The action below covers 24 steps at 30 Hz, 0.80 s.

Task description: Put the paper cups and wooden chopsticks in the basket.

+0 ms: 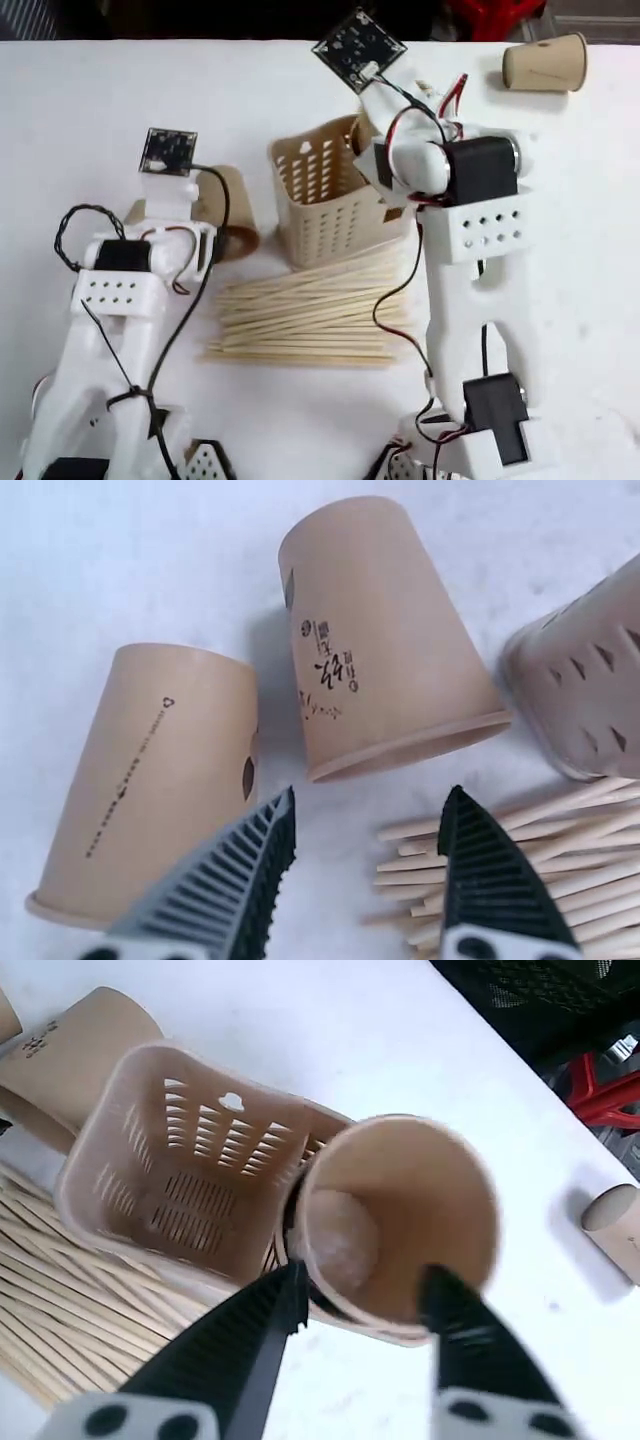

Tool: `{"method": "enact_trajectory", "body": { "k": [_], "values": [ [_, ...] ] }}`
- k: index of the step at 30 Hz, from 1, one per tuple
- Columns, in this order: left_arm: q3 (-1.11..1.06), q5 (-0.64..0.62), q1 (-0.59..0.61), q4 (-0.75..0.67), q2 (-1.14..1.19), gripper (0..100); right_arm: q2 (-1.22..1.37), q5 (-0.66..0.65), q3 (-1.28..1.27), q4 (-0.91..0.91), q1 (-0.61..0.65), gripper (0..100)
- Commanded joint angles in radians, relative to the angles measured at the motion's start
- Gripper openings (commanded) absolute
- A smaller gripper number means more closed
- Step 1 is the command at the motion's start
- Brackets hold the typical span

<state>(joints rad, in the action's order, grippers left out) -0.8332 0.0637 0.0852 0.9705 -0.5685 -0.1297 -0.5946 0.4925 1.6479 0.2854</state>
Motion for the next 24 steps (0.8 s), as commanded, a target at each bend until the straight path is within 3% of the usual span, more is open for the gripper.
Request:
{"method": "enact_trajectory", "body": {
  "k": [1, 7, 16, 19, 24],
  "values": [
    [0.003, -0.006, -0.018, -0.023, -0.025, 24, -0.021, -0.006, 0.078, -0.025, -0.015, 38.4],
    [0.003, -0.006, -0.018, -0.023, -0.025, 24, -0.059, -0.005, 0.109, 0.004, -0.030, 36.1],
    [0.002, -0.006, -0.018, -0.023, -0.025, 24, -0.116, -0.005, 0.044, 0.065, -0.163, 0.9],
    [0.002, -0.006, -0.018, -0.023, -0.025, 24, -0.117, -0.005, -0.032, 0.062, -0.242, 6.4],
    [0.003, -0.005, -0.018, -0.023, -0.025, 24, -0.119, -0.002, -0.167, -0.024, -0.332, 7.0]
  ]
}}
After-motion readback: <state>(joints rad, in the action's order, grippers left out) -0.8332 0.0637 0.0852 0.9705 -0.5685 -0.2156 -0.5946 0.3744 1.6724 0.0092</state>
